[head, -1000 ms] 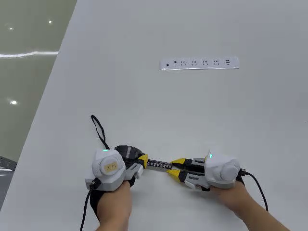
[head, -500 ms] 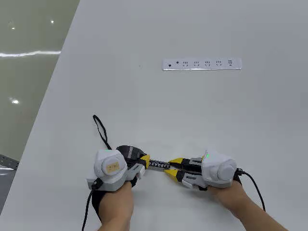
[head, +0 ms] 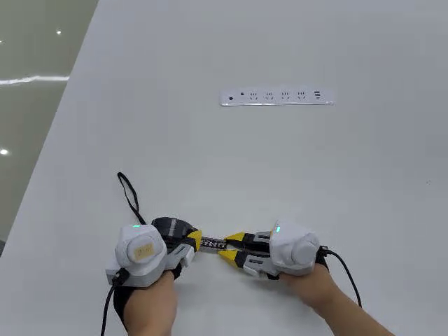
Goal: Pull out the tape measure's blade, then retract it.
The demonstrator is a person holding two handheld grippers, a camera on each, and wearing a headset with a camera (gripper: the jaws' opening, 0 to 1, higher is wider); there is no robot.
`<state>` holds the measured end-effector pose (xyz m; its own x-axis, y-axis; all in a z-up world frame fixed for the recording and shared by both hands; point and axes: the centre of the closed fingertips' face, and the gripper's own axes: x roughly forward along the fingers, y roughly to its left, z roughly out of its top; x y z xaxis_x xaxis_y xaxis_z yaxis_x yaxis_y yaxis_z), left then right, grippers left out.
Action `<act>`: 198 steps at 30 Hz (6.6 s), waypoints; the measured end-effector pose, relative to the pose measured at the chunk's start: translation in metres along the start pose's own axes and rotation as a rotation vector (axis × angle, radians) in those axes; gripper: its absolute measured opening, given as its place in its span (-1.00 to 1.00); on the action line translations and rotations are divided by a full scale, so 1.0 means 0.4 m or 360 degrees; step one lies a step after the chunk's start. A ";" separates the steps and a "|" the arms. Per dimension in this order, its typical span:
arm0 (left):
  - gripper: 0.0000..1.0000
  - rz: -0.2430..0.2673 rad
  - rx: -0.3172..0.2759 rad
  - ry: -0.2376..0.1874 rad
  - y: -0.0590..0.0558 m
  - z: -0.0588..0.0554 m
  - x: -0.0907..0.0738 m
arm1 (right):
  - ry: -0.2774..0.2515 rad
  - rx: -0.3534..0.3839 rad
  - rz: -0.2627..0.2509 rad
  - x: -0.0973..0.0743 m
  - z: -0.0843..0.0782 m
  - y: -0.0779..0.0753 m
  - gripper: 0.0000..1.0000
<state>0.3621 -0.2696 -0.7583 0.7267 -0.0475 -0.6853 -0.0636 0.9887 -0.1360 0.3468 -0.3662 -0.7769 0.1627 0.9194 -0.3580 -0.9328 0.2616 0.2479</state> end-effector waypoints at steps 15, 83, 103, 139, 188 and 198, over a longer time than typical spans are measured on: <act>0.24 0.0000 -0.0009 0.0002 0.001 0.000 -0.001 | 0.0004 -0.0019 0.0018 0.025 0.006 0.004 -0.74; 0.25 -0.0049 -0.0086 0.0005 0.005 0.001 -0.003 | 0.0038 -0.0102 0.0121 0.110 0.034 0.020 -0.73; 0.29 -0.0088 0.0068 0.0035 0.000 0.000 -0.004 | 0.0052 -0.0096 0.0096 0.100 0.035 0.023 -0.49; 0.35 -0.0262 0.0181 -0.0047 -0.007 -0.006 -0.035 | -0.0023 0.0014 -0.0095 -0.029 0.025 0.013 -0.40; 0.36 -0.0526 0.0494 -0.0125 0.001 -0.028 -0.183 | -0.0055 0.0070 -0.0372 -0.244 0.048 0.085 -0.19; 0.36 -0.0570 0.0509 -0.0111 0.027 -0.053 -0.216 | -0.0024 0.0068 -0.0409 -0.291 0.024 0.102 -0.17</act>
<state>0.2841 -0.2576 -0.7159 0.7094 -0.3943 -0.5841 0.4046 0.9065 -0.1206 0.2928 -0.4595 -0.7163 0.3975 0.8255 -0.4006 -0.8459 0.4988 0.1886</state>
